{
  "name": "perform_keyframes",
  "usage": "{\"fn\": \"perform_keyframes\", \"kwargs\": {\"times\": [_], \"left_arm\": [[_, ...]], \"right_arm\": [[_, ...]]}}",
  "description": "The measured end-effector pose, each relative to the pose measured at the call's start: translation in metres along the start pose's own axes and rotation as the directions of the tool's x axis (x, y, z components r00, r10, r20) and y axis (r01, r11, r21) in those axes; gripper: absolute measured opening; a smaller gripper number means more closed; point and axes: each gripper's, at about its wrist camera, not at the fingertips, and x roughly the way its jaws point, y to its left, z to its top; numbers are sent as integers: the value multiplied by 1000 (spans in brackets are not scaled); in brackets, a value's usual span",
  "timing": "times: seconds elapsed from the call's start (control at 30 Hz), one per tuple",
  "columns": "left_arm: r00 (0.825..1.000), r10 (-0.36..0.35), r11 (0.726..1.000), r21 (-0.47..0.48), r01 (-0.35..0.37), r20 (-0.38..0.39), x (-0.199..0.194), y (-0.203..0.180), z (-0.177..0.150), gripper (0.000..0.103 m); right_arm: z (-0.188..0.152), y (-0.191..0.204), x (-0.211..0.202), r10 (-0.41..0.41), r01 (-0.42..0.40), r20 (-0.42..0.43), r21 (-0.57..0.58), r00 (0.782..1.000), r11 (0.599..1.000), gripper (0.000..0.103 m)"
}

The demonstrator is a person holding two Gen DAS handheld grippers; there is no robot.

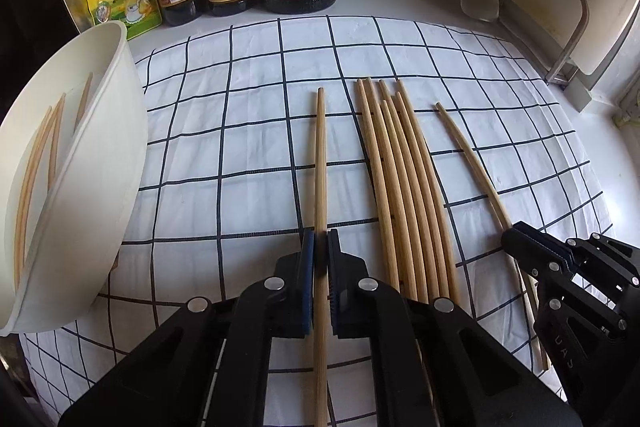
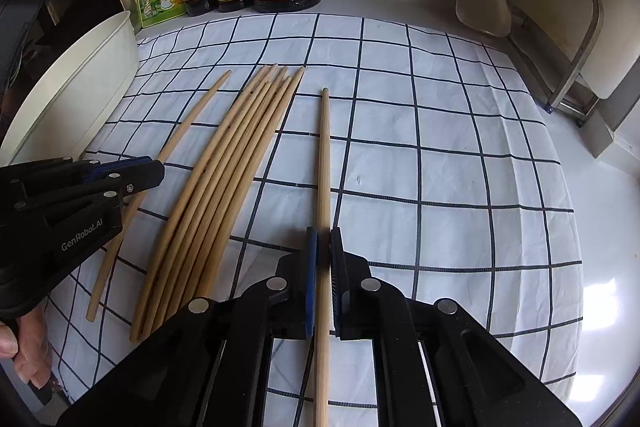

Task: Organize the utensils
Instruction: 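Grasp a chopstick with the left gripper while the right gripper grasps another, then carry both chopsticks into the white basin and open both grippers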

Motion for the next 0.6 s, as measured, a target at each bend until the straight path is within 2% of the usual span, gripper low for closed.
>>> {"fn": "perform_keyframes", "kwargs": {"times": [0.13, 0.37, 0.6], "left_arm": [[1000, -15, 1000, -5, 15, 21, -15, 2, -1, 7], [997, -42, 999, -17, 43, 69, -53, 15, -1, 7], [991, -21, 997, -67, 30, 130, -102, 56, 3, 7]], "right_arm": [[0, -2, -13, 17, -18, 12, 36, 1000, 999, 6], [9, 13, -48, 32, -34, 61, 32, 998, 999, 7], [33, 51, -79, 58, -56, 107, -20, 993, 998, 7]]}}
